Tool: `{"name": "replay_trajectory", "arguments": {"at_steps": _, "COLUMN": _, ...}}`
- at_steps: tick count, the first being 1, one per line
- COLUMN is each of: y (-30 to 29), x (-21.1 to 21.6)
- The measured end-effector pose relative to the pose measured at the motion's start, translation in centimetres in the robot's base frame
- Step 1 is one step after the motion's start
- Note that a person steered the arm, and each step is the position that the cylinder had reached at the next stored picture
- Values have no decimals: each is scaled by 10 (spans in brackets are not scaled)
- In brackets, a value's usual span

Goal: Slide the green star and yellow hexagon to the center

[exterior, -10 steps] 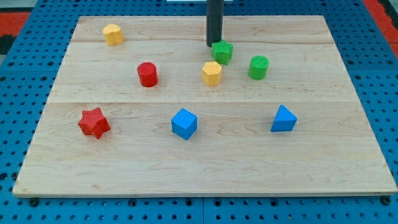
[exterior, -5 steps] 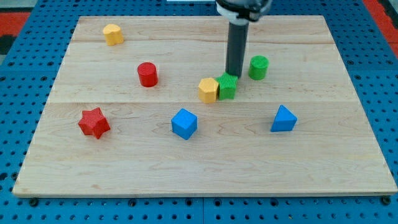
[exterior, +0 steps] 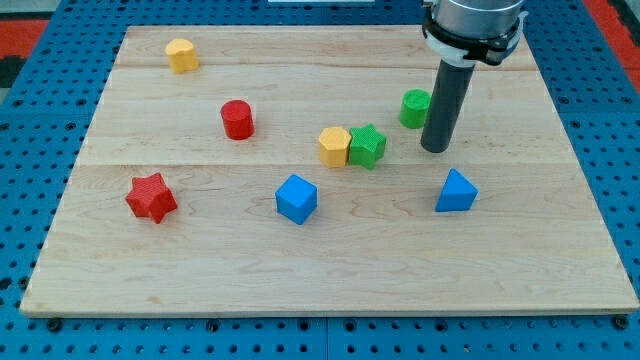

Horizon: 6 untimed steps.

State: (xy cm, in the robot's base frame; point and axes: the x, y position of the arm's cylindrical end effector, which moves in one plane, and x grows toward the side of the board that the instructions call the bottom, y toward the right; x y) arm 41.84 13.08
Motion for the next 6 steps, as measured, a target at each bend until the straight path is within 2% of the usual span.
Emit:
{"name": "replay_trajectory", "arguments": {"at_steps": 2, "y": 3, "x": 0}}
{"name": "replay_trajectory", "arguments": {"at_steps": 4, "y": -56, "x": -35}}
{"name": "replay_trajectory", "arguments": {"at_steps": 6, "y": -62, "x": 37}}
